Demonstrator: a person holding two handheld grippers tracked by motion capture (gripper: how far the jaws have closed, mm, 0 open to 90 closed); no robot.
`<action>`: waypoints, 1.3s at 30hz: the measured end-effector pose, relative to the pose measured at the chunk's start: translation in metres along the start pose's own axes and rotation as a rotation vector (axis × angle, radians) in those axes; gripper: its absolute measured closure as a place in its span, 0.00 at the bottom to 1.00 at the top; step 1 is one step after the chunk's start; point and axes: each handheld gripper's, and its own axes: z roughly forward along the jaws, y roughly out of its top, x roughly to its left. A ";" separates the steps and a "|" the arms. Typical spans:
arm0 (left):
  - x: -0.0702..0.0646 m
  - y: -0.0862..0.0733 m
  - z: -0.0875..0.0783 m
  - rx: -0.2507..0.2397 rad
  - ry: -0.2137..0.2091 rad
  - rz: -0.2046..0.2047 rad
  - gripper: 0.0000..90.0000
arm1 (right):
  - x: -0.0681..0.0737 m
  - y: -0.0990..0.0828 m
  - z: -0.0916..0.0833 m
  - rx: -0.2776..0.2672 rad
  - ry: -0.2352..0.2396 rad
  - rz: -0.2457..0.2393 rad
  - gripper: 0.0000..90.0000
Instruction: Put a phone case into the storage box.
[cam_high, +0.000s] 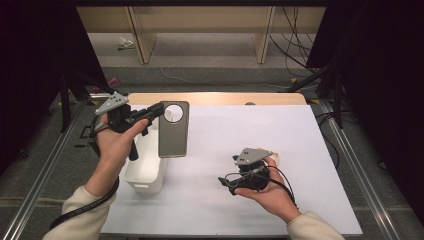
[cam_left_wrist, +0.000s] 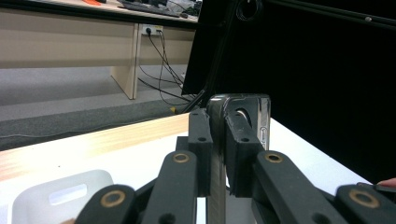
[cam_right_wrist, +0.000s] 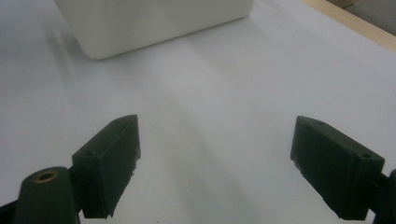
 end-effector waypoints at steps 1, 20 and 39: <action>0.001 0.001 -0.001 -0.001 0.001 0.001 0.91 | 0.000 0.000 0.000 0.000 0.000 0.000 0.19; 0.012 0.009 -0.012 -0.031 0.030 -0.009 0.91 | 0.000 0.000 0.000 -0.002 0.006 0.006 0.19; 0.025 0.011 -0.018 -0.039 0.055 -0.026 0.91 | 0.001 0.000 0.001 -0.003 0.006 0.007 0.19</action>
